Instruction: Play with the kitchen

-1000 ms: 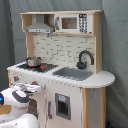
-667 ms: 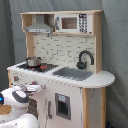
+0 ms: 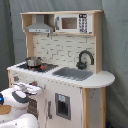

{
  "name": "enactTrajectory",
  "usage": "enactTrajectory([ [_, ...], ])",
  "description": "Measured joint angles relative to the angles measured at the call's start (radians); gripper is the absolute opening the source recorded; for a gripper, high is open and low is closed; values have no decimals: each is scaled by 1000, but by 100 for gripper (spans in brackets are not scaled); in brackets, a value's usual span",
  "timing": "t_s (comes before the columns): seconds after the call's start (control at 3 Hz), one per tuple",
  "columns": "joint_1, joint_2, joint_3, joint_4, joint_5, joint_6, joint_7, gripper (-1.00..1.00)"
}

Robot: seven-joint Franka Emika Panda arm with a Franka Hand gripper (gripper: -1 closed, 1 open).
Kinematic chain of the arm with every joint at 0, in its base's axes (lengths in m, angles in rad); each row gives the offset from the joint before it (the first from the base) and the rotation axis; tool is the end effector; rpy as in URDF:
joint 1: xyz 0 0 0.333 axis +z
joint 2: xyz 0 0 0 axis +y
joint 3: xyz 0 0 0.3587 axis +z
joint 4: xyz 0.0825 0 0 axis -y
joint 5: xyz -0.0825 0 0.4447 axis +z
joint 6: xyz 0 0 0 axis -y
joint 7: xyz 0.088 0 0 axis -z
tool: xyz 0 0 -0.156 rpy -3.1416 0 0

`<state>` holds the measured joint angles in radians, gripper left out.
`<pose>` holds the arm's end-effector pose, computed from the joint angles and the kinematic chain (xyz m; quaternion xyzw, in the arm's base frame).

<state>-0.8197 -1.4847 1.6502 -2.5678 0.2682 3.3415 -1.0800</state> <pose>0.4254 0.3683 0.3175 0.2862 0.6710 0.2368 0.6417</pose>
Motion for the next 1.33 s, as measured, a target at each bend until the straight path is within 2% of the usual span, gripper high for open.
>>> enactTrajectory([
  [0.67,146,1,-10,-57,0,-68,118,100],
  [1.0,189,1,-14,-50,0,-72,218,100],
  [1.33,191,1,1,-36,0,-72,344,100],
])
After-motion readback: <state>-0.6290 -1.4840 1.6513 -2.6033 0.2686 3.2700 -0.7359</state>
